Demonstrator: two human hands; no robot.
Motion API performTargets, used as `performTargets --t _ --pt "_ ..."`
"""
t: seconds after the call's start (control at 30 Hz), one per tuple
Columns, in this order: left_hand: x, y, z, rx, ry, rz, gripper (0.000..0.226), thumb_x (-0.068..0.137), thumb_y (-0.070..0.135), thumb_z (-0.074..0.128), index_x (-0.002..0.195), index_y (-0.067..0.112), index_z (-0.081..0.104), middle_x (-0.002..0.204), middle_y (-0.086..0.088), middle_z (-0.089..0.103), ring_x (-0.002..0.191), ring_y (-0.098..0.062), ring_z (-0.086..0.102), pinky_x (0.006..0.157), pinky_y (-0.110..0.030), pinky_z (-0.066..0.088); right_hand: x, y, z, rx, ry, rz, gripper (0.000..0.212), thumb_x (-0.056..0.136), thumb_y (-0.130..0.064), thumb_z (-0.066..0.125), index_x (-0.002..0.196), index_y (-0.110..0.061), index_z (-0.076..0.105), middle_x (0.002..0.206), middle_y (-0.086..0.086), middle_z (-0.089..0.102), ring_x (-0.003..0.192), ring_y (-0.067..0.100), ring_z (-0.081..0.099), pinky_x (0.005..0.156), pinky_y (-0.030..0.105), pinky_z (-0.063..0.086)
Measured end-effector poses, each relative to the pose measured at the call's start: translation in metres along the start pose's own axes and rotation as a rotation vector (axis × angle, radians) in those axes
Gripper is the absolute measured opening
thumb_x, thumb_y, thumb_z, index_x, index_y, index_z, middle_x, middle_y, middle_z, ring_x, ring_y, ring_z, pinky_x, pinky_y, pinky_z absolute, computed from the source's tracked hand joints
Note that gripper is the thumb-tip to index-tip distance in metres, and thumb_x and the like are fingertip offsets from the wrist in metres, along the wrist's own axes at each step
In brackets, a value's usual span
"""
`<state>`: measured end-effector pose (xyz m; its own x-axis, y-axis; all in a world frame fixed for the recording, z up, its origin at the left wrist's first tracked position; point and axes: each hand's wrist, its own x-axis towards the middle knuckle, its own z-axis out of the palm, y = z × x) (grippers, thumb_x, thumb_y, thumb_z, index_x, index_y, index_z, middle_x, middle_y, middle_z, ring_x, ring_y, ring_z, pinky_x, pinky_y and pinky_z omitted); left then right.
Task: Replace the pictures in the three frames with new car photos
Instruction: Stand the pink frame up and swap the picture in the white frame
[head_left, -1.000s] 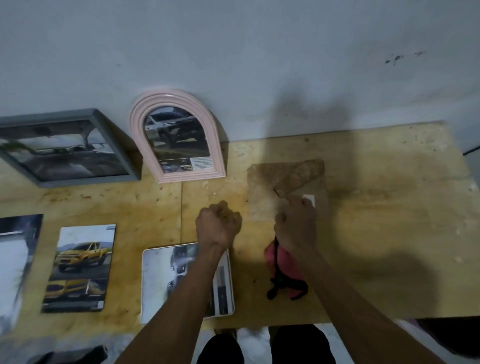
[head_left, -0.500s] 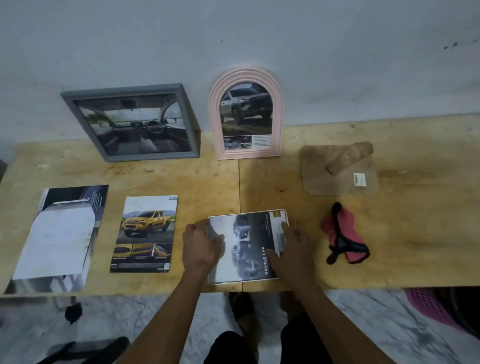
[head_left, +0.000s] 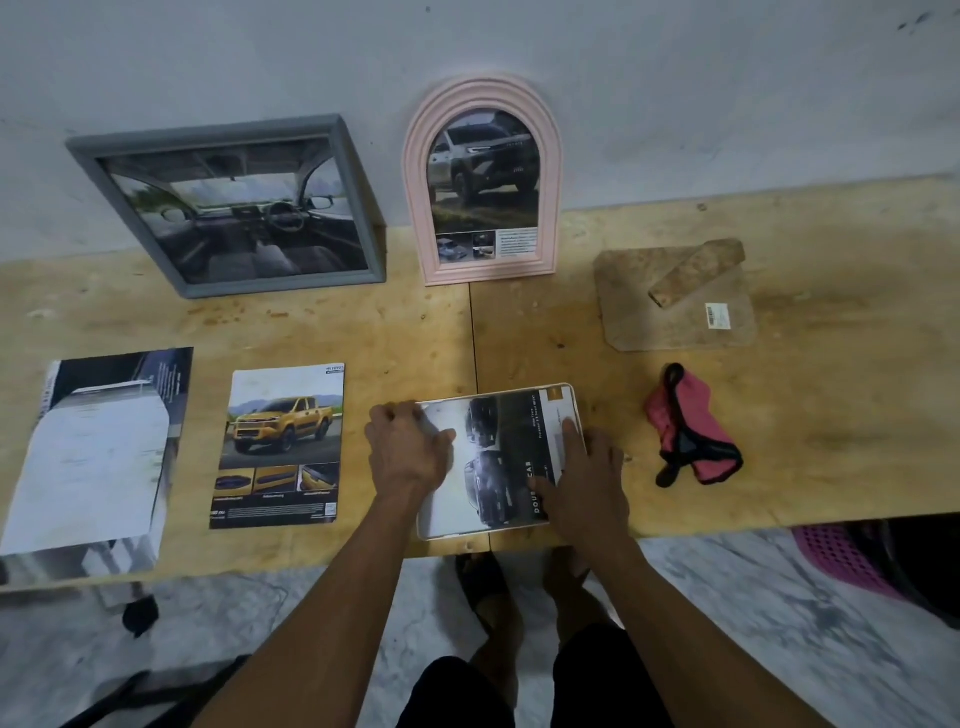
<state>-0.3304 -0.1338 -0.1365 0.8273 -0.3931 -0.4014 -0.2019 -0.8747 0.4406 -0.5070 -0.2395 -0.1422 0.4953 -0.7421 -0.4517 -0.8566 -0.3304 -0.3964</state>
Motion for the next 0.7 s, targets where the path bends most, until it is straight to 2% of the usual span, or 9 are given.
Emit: performTargets --t 0.13,0.23,0.37,0.57,0.7 --pt "-0.004 0.001 -0.001 0.100 0.037 0.045 0.039 0.088 0.042 0.070 0.112 0.012 0.061 0.128 -0.013 0.043 0.120 -0.034 0.038 0.090 -0.046 0.049 0.000 -0.001 0.000 -0.011 0.010 -0.006 0.085 0.085 -0.043 0.069 0.151 -0.025 0.018 0.147 0.005 0.025 0.133 0.027 0.022 0.092 0.044 0.046" --pt "-0.008 0.000 -0.003 0.133 0.027 0.046 0.040 0.090 0.037 0.067 0.121 0.015 0.057 0.132 -0.011 0.045 0.122 -0.033 0.039 0.092 -0.047 0.047 -0.001 -0.001 0.000 -0.011 0.018 -0.011 0.084 0.085 -0.042 0.069 0.151 -0.024 0.020 0.147 0.005 0.025 0.133 0.027 0.024 0.091 0.044 0.047" --pt "-0.008 0.001 -0.005 0.244 0.003 0.055 0.048 0.090 0.042 0.066 0.129 0.017 0.055 0.134 -0.012 0.041 0.124 -0.034 0.037 0.095 -0.050 0.045 -0.001 -0.001 -0.001 -0.004 0.015 -0.014 0.084 0.085 -0.041 0.070 0.151 -0.025 0.020 0.147 0.005 0.025 0.133 0.027 0.024 0.090 0.043 0.048" --pt "-0.008 0.005 -0.001 0.170 0.020 0.016 0.050 0.086 0.039 0.073 0.126 0.014 0.055 0.133 -0.013 0.037 0.123 -0.035 0.035 0.094 -0.049 0.045 -0.002 -0.001 0.000 -0.002 0.029 -0.011 0.084 0.085 -0.041 0.070 0.151 -0.025 0.020 0.147 0.005 0.025 0.133 0.027 0.025 0.090 0.043 0.048" --pt "-0.013 0.002 0.000 0.200 0.089 0.095 0.043 0.086 0.036 0.072 0.120 0.013 0.058 0.131 -0.012 0.041 0.119 -0.033 0.038 0.090 -0.049 0.048 -0.001 -0.002 0.001 -0.011 0.030 -0.004 0.084 0.085 -0.039 0.071 0.151 -0.024 0.022 0.146 0.006 0.026 0.133 0.028 0.026 0.089 0.042 0.049"
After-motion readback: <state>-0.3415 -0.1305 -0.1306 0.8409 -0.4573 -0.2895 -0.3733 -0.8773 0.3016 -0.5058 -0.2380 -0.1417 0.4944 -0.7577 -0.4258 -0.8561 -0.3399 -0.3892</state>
